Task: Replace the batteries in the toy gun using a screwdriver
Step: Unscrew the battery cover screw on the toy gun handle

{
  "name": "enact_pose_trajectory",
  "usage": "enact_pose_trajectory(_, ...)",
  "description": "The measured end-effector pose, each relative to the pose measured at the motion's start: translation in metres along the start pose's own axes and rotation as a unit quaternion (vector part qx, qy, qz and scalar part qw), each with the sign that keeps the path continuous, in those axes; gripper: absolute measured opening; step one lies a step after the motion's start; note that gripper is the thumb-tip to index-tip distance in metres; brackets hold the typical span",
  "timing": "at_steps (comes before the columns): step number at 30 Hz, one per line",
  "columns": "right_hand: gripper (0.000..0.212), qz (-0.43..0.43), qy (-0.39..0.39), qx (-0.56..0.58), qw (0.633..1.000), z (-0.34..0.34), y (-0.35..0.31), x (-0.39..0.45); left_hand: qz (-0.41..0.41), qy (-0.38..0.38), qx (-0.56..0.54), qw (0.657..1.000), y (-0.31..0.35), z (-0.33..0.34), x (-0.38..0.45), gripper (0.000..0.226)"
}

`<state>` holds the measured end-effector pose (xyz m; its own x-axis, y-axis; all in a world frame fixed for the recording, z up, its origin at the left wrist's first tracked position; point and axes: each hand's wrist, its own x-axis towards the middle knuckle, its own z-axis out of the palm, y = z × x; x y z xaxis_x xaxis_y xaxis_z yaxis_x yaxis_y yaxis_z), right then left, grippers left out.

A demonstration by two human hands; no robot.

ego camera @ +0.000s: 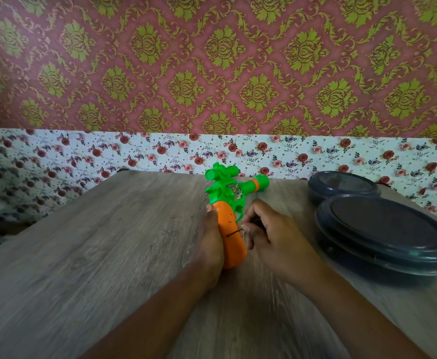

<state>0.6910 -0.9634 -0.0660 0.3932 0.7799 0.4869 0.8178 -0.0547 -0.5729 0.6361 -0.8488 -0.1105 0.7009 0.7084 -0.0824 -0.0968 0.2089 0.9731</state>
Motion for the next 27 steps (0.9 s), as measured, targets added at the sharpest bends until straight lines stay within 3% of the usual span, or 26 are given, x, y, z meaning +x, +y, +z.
enact_pose_trajectory(4,0.01,0.025,-0.002,0.029,0.999,0.002,0.002,-0.001,-0.013,0.002,-0.009,1.0,0.002,0.0,0.0,0.068)
enact_pose_trajectory(8,0.017,0.023,0.02,-0.102,0.994,0.004,0.007,-0.002,-0.014,0.021,-0.009,1.0,0.001,0.001,0.001,0.076)
enact_pose_trajectory(11,0.019,0.004,0.032,-0.117,0.993,0.003,0.007,-0.001,-0.013,0.027,-0.018,0.999,0.0,0.001,0.002,0.082)
enact_pose_trajectory(16,0.012,0.038,0.03,0.046,0.998,0.001,0.001,0.001,-0.004,0.018,-0.016,1.0,-0.002,0.0,0.003,0.074)
enact_pose_trajectory(19,0.013,0.104,0.064,0.223,0.967,0.004,-0.001,0.0,-0.007,0.022,-0.014,1.0,-0.001,0.001,0.001,0.069)
enact_pose_trajectory(21,0.011,0.127,0.112,0.258,0.951,0.005,0.001,0.001,-0.008,0.021,-0.018,1.0,-0.001,0.002,0.001,0.071)
enact_pose_trajectory(24,0.023,0.124,0.162,0.155,0.967,0.006,0.008,0.002,-0.008,0.015,-0.028,0.999,0.001,0.003,0.0,0.072)
enact_pose_trajectory(27,0.014,0.035,0.142,0.0,0.989,0.012,0.008,0.0,-0.007,0.007,-0.032,0.999,0.001,0.004,-0.002,0.071)
